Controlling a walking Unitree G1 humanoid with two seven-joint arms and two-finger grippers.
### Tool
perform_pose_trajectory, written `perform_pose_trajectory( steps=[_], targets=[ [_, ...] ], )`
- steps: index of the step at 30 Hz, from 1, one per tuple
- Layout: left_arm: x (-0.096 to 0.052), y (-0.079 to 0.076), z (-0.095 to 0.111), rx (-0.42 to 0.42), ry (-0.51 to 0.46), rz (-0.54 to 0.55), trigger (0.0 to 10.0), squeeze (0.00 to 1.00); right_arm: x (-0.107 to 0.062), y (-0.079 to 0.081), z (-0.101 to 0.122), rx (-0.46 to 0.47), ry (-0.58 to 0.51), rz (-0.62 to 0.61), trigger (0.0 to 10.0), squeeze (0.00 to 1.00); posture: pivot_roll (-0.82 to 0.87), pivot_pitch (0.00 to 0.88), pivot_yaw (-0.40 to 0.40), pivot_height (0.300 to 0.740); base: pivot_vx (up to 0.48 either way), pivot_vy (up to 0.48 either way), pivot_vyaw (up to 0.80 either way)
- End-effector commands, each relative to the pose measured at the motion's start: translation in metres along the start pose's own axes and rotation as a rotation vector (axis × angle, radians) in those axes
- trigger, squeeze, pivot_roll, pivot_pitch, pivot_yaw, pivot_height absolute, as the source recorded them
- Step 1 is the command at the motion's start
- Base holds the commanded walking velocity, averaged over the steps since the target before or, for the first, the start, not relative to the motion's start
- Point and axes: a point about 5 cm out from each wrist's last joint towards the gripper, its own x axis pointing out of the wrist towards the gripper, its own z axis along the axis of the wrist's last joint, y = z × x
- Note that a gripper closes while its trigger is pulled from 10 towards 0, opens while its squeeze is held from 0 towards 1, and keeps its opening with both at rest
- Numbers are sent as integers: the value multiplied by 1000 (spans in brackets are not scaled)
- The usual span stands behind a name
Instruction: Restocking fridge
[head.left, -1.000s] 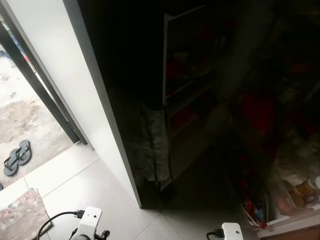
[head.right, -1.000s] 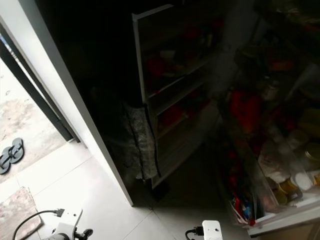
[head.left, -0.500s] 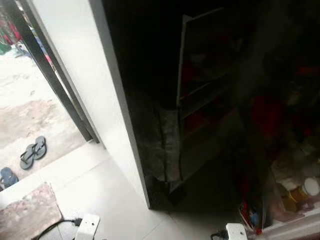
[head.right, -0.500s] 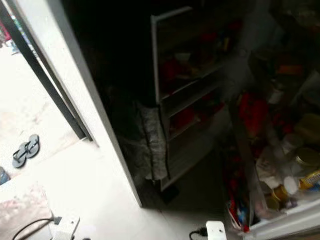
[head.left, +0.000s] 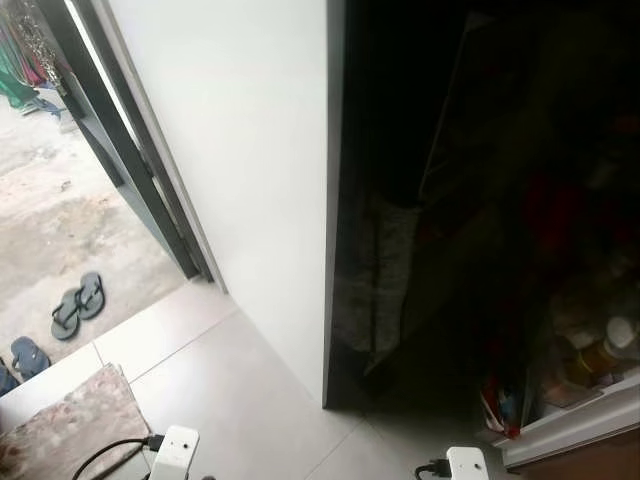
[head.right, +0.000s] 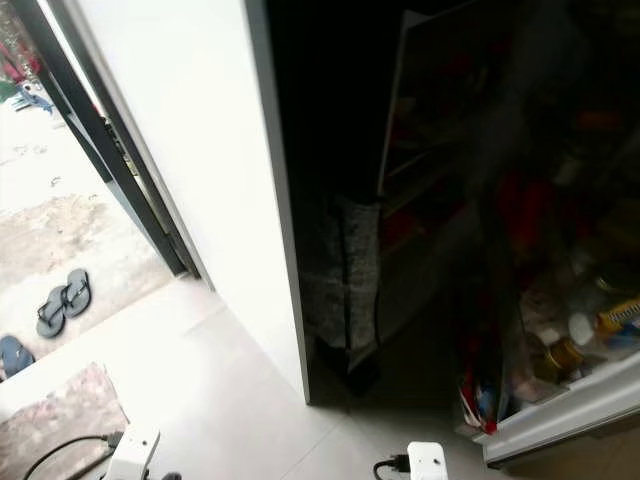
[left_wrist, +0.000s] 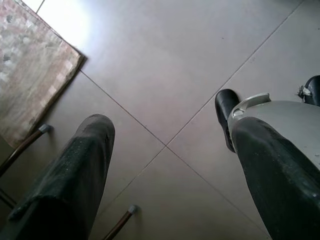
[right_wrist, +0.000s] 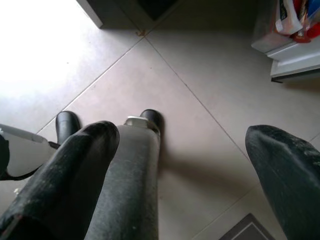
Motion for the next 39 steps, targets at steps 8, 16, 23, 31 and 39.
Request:
perform_pose_trajectory(
  steps=[8,16,23,31,39],
  targets=[
    [1,-5,-1,28,11,-21,10000,0,-2,-4,-10,8,35,-16,10000,0,25,91,54,740,0,0,-745],
    [-3,14,-6,30,23,0,10000,0,-2,-5,-6,5,12,-27,10000,0,24,89,54,740,0,0,0],
    [-5,20,-10,33,31,6,10000,0,-2,-18,-1,194,-39,-125,10000,0,27,86,50,740,0,0,0],
    [-6,22,-15,40,41,11,10000,0,-4,-40,23,440,-196,-263,10000,0,26,78,47,740,0,0,0],
    [-5,16,-15,56,41,5,10000,0,-8,-56,36,494,-308,-368,10000,0,26,66,48,740,0,0,0]
  ],
)
